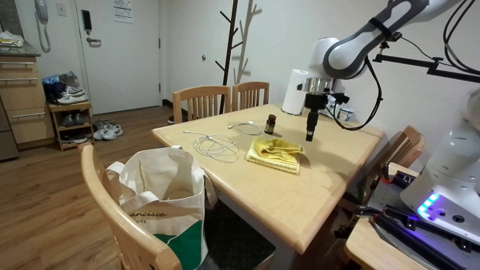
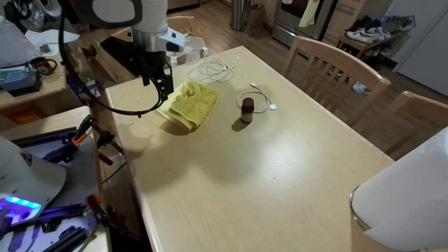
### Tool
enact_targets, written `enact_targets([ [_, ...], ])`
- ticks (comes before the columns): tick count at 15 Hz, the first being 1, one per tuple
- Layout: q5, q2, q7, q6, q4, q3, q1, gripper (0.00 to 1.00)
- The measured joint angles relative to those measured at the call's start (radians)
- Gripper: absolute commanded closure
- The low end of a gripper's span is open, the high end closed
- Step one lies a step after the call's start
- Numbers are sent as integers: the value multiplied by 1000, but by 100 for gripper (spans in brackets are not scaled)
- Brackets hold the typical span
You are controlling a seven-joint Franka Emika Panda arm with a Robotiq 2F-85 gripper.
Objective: Use the yellow towel to wipe the table
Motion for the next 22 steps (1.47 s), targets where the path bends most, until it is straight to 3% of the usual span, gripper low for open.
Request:
enact_targets([
  [3,-72,73,45,167,-22,33,21,0],
  [8,-333,154,211,369,-17,30,41,0],
  [14,-429,237,236,378,40,15,59,0],
  [18,-597,314,352,389,66,-83,109,0],
  [19,-618,333,369,389,76,-102,120,25],
  [20,-630,352,379,389,87,-114,129,27],
  [22,-630,384,383,389,108,-121,136,41],
])
